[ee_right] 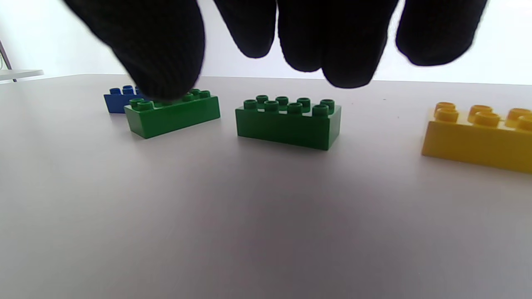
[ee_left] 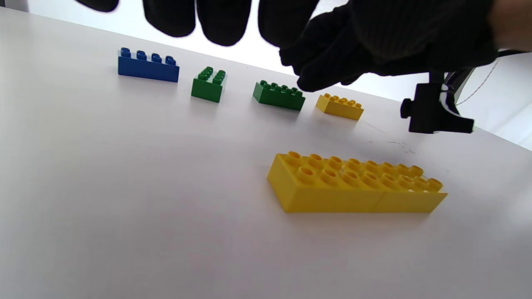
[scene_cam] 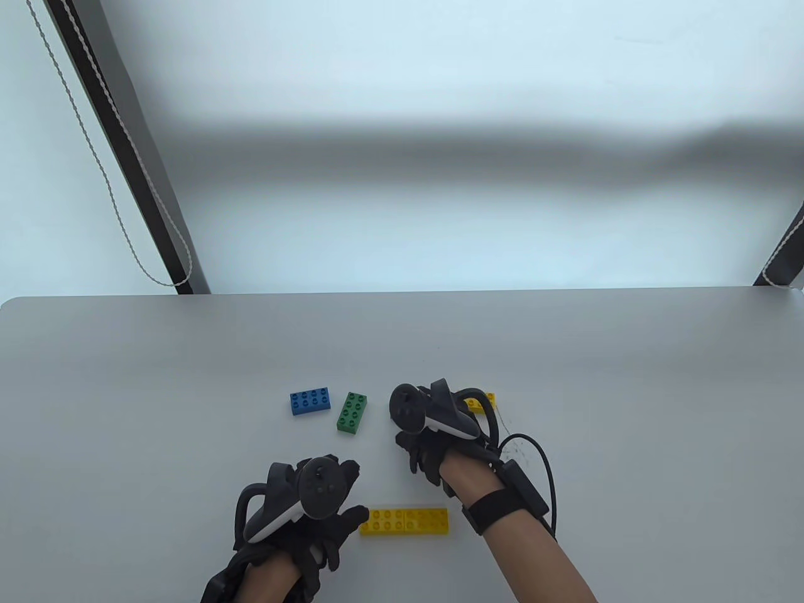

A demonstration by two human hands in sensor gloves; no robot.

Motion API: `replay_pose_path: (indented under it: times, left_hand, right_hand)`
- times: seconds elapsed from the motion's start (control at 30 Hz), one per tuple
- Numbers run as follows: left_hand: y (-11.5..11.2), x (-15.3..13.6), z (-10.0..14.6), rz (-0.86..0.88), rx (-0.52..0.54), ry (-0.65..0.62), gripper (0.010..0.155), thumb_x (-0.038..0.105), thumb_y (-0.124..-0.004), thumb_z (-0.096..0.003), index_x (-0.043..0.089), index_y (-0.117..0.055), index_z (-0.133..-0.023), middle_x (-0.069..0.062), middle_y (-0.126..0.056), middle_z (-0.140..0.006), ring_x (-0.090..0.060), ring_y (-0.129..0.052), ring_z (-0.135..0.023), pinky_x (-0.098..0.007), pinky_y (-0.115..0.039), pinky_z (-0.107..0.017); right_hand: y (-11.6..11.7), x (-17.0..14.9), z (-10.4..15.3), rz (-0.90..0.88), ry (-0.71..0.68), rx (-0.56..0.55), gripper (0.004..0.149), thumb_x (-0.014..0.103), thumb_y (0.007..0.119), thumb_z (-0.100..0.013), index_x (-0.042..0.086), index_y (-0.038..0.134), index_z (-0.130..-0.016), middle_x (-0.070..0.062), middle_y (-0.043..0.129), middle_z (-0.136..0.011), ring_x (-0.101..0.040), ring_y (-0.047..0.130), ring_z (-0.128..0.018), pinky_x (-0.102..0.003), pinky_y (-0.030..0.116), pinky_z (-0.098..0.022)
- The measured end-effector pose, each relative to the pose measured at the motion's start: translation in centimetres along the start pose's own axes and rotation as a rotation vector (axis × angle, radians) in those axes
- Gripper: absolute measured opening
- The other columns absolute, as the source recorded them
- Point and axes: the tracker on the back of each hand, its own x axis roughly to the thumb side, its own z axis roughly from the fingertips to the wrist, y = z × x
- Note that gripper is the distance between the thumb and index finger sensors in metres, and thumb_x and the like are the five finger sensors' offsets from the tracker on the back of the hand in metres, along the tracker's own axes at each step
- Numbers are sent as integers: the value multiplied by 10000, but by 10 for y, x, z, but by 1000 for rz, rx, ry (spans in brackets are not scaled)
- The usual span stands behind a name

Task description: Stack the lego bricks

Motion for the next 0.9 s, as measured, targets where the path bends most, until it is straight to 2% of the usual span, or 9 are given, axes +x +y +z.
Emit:
replay_pose_path:
  times: [0.4, 0.9]
  left_hand:
    - [0, 2, -1, -11, -8, -2, 754, 604, -708, -401, 290, -533, -1064, -108, -499, -1170, -395, -479, -1060, -675, -455, -721]
    - [0, 3, -1, -6, -8, 0, 753, 602, -710, -400, 289, -538, -1063, -107, -496, -1171, -394, -477, -1061, -676, -453, -720]
  right_hand:
    - [14, 0, -28, 72, 58, 19, 686, 395, 881, -349, 181, 630, -950, -138, 733, -970, -411, 842, -812, -615, 745, -550]
    - [23, 1, -40, 119, 94, 31, 649, 359, 872, -354, 178, 651, -936, -118, 780, -940, -398, 875, -782, -601, 763, -539]
